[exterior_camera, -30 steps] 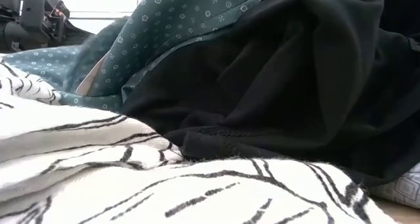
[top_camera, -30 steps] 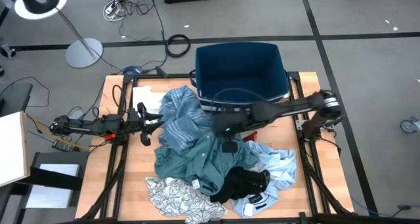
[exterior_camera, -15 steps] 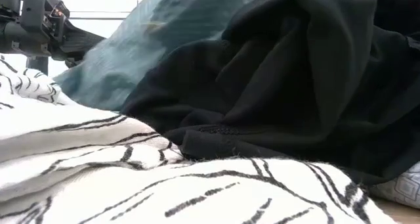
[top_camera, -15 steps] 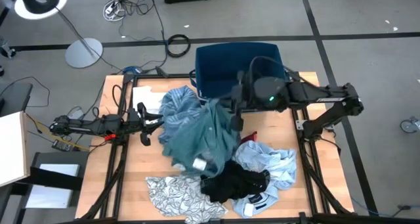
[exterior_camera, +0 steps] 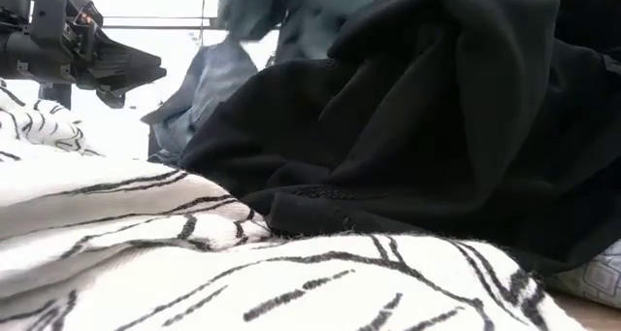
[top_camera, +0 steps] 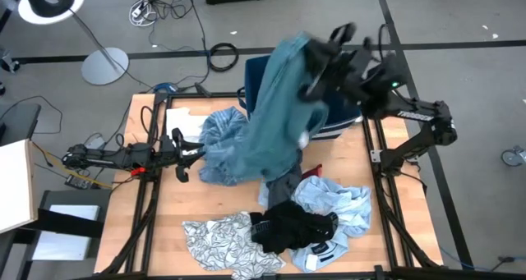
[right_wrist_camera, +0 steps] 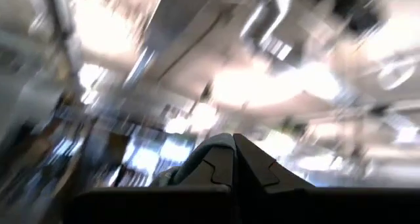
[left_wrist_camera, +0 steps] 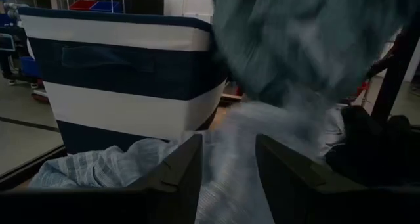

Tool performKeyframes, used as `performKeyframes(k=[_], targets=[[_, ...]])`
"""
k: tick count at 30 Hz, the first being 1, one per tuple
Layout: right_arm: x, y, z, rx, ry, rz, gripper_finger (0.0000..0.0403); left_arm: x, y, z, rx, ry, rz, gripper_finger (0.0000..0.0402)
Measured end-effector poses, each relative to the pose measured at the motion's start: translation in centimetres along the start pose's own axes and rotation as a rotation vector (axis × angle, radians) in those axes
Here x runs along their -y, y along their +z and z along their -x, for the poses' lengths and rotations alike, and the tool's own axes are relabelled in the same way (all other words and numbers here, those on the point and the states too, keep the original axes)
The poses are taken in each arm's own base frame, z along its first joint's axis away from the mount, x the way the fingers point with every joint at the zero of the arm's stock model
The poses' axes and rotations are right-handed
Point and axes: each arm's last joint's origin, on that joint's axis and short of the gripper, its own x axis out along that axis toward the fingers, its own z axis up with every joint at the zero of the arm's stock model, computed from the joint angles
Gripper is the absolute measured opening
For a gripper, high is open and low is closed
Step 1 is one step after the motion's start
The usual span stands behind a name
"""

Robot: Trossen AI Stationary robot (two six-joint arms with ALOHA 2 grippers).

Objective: Sort clothes
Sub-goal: Put the green polo shirt into the blue bin

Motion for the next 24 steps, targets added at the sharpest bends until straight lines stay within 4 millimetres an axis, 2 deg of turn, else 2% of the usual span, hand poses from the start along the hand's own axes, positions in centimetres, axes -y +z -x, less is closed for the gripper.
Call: performKeyframes(k=[6,10,15,20,24], targets=[[4.4,1.0,-0.3,0.225,-0.181,0.057,0.0,0.0,0.0,0.0,0.0,0.0,0.0,0.0147],[7.1,0.8,-0.3,0.26,-0.26,0.126,0.0,0.0,0.0,0.0,0.0,0.0,0.0,0.0147],[9.9,2.3,-0.5,0.292,-0.334,0.192,0.0,0.0,0.0,0.0,0.0,0.0,0.0,0.0147],[11.4,3.2,-1.0,0.213,-0.342,0.222,0.0,0.0,0.0,0.0,0.0,0.0,0.0,0.0147],[11.9,1.7,-1.4,-0.011,-0.26,0.212,0.0,0.0,0.0,0.0,0.0,0.0,0.0,0.0147]])
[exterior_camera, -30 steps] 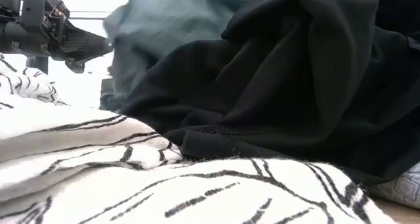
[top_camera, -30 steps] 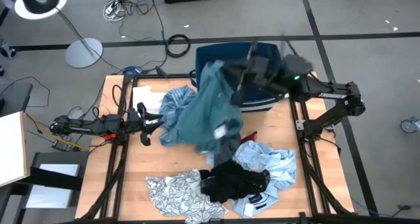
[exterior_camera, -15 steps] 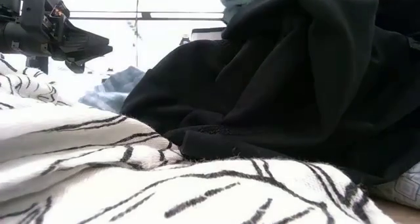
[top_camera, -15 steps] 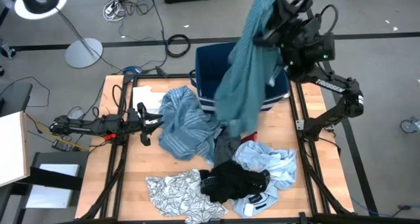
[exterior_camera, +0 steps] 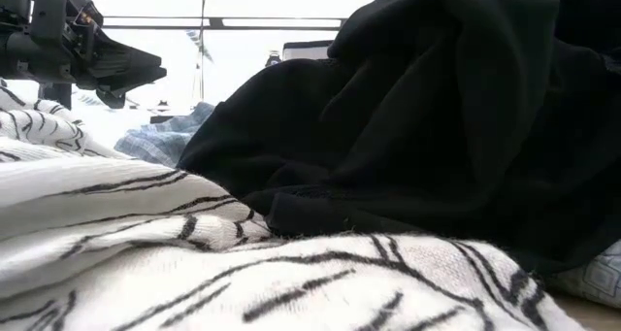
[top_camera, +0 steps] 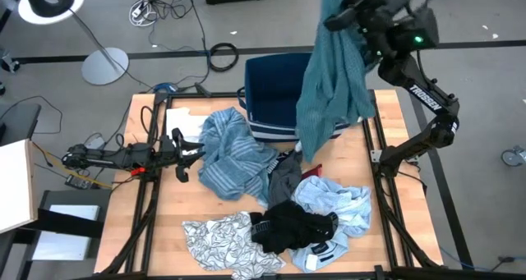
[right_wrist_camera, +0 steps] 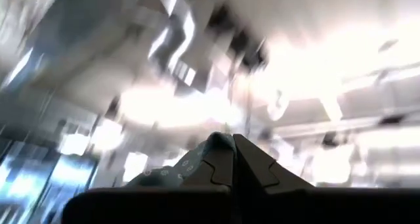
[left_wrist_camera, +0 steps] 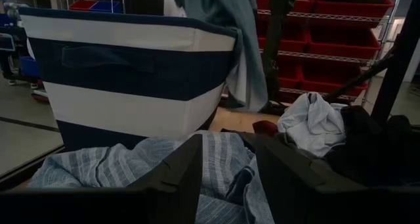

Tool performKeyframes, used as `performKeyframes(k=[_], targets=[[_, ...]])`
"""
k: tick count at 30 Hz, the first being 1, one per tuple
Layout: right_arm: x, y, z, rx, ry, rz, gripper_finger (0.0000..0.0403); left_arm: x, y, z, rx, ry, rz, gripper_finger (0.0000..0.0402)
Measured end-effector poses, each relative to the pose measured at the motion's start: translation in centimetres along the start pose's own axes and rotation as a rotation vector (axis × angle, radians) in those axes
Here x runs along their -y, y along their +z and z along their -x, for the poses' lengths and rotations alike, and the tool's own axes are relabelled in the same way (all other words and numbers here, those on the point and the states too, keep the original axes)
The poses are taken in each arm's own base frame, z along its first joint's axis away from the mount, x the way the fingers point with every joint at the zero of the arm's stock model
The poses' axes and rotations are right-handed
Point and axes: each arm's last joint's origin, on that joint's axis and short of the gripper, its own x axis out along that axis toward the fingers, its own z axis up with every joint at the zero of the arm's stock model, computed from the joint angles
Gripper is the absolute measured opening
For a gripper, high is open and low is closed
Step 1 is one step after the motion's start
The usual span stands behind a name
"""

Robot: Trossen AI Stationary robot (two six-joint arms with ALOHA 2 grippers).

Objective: Sort clothes
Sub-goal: Put the green polo shirt into the blue bin

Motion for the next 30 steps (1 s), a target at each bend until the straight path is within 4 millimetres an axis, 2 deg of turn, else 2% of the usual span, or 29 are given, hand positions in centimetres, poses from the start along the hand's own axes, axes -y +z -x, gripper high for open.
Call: performKeyframes(k=[4,7,11,16,22,30], targets=[[-0.4,-3.2,0.4,-0.31,0.085,0.016,0.0,0.0,0.0,0.0,0.0,0.0,0.0,0.0147],[-0.5,-5.6,1.5,-0.577,0.136,0.011,0.0,0.0,0.0,0.0,0.0,0.0,0.0,0.0147],[-1.0,-8.4,4.3,-0.983,0.186,-0.032,0.0,0.0,0.0,0.0,0.0,0.0,0.0,0.0147],[-1.0,-10.2,7.9,-1.386,0.179,-0.069,0.0003,0.0,0.0,0.0,0.0,0.0,0.0,0.0147],[-1.2,-11.5,9.8,-1.56,0.129,-0.107,0.0029,0.0,0.0,0.0,0.0,0.0,0.0,0.0147],[-1.1,-11.2,10.2,-1.609,0.124,-0.114,0.0115,0.0,0.0,0.0,0.0,0.0,0.0,0.0147]])
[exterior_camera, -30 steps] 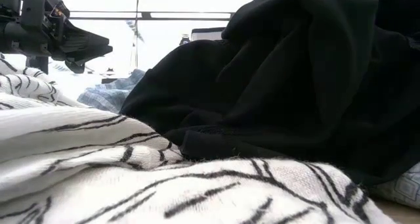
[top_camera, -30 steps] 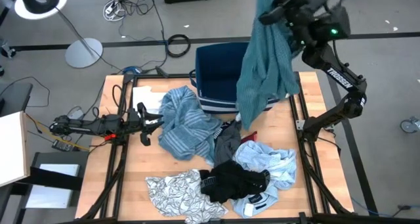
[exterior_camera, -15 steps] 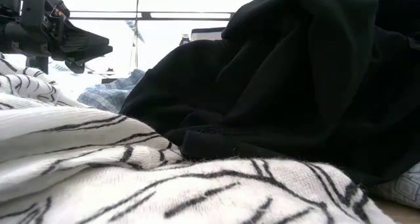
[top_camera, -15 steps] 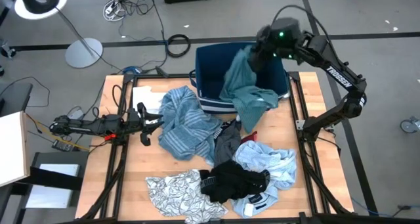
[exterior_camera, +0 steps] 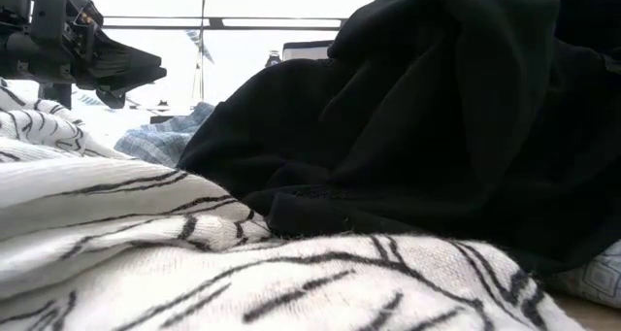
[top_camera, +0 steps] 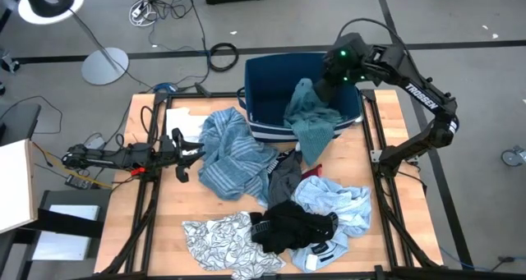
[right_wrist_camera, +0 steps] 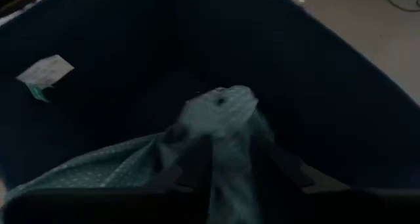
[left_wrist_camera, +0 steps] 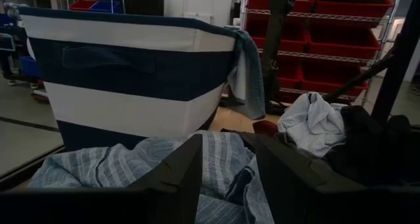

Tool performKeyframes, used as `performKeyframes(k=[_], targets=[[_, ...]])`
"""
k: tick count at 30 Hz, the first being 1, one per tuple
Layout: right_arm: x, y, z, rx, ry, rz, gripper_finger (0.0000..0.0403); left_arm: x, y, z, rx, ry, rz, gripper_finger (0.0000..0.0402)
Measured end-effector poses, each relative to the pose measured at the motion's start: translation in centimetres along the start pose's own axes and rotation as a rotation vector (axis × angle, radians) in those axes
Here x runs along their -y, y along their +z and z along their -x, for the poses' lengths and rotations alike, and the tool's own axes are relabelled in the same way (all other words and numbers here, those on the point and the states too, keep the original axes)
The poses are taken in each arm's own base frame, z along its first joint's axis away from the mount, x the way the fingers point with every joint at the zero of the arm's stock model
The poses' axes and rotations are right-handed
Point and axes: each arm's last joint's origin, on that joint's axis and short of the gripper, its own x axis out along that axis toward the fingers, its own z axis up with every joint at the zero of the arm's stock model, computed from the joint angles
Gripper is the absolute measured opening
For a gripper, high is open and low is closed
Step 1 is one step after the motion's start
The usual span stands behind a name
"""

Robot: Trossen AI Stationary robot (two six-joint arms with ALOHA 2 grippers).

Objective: Sort clothes
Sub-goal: Put the green polo shirt into the blue bin

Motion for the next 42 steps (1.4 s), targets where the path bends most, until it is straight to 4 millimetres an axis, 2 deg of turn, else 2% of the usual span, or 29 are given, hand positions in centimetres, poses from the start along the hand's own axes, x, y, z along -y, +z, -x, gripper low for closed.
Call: performKeyframes(k=[5,9,16,22,25,28,37,42], targets=[[-0.2,-0.4,2.2,-0.065,0.083,-0.063,0.016,0.0,0.0,0.0,0.0,0.0,0.0,0.0147],[-0.7,-2.0,4.8,-0.14,0.137,-0.13,0.0174,0.0,0.0,0.0,0.0,0.0,0.0,0.0147],[-3.2,-6.4,7.9,-0.171,0.134,-0.139,0.017,0.0,0.0,0.0,0.0,0.0,0.0,0.0147],[-5.1,-11.4,8.2,-0.181,0.095,-0.145,0.0169,0.0,0.0,0.0,0.0,0.0,0.0,0.0147],[-6.0,-14.2,7.3,-0.181,0.075,-0.153,0.0169,0.0,0.0,0.0,0.0,0.0,0.0,0.0147],[-7.2,-17.0,5.4,-0.149,0.056,-0.118,0.0169,0.0,0.0,0.0,0.0,0.0,0.0,0.0147],[-10.6,-24.3,-3.3,-0.074,0.076,-0.053,0.0167,0.0,0.0,0.0,0.0,0.0,0.0,0.0147],[-11.7,-26.9,-7.4,0.087,0.129,-0.071,0.0166,0.0,0.0,0.0,0.0,0.0,0.0,0.0147]])
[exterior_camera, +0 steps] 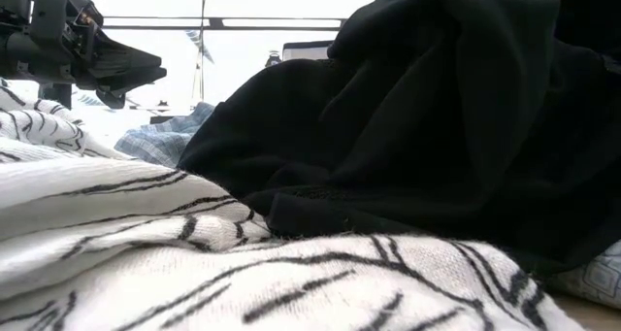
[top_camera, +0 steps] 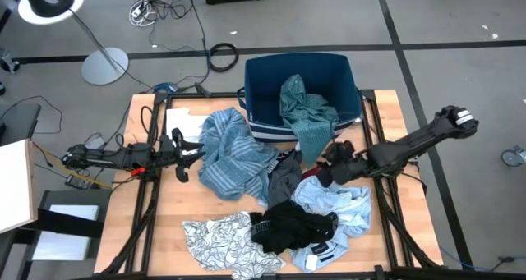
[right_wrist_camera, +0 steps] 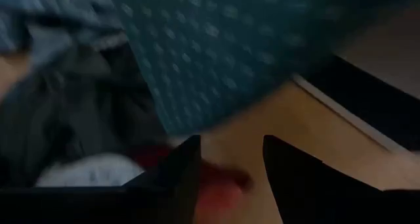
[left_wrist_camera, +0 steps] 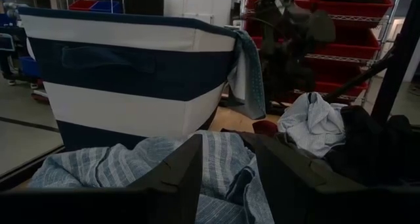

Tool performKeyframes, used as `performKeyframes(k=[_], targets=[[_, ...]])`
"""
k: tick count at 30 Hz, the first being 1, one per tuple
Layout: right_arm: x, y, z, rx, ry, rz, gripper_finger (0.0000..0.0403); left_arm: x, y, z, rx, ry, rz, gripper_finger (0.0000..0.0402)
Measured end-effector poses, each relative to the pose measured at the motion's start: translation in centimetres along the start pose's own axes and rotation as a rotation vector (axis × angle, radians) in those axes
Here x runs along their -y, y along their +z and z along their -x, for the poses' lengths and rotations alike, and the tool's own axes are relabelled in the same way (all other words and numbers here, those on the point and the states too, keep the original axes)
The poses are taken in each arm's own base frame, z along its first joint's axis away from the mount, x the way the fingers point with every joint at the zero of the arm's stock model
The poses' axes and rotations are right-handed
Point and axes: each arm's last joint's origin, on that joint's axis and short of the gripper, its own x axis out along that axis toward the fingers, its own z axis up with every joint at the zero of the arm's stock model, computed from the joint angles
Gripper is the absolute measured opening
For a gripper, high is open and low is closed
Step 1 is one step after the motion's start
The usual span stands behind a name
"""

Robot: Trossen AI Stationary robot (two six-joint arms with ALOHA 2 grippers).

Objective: Sort clothes
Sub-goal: Put the green polo shirt into the blue bin

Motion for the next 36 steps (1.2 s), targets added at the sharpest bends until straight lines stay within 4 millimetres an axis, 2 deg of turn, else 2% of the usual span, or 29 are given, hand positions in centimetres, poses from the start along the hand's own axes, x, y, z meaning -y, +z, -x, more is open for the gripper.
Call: performKeyframes(k=[4,7,11,14,19,24,27,31,34,36], targets=[[-0.2,-0.6,-1.4,0.203,-0.015,0.003,0.0151,0.0,0.0,0.0,0.0,0.0,0.0,0.0147],[-0.5,0.0,-1.4,0.338,-0.077,0.013,0.0109,0.0,0.0,0.0,0.0,0.0,0.0,0.0147],[-1.3,1.4,-0.9,0.437,-0.062,0.082,0.0018,0.0,0.0,0.0,0.0,0.0,0.0,0.0147],[-2.4,3.3,0.1,0.518,-0.029,0.122,0.0012,0.0,0.0,0.0,0.0,0.0,0.0,0.0147],[-3.9,8.0,2.7,0.634,-0.057,0.243,0.0004,0.0,0.0,0.0,0.0,0.0,0.0,0.0147],[-3.7,14.1,5.7,0.732,-0.159,0.32,0.0003,0.0,0.0,0.0,0.0,0.0,0.0,0.0147],[-2.5,17.9,6.9,0.787,-0.221,0.333,0.0002,0.0,0.0,0.0,0.0,0.0,0.0,0.0147],[0.2,22.5,8.0,0.839,-0.314,0.292,0.0001,0.0,0.0,0.0,0.0,0.0,0.0,0.0147],[2.3,25.1,8.4,0.837,-0.379,0.242,0.0001,0.0,0.0,0.0,0.0,0.0,0.0,0.0147],[3.4,26.2,8.2,0.802,-0.384,0.225,0.0001,0.0,0.0,0.0,0.0,0.0,0.0,0.0147]])
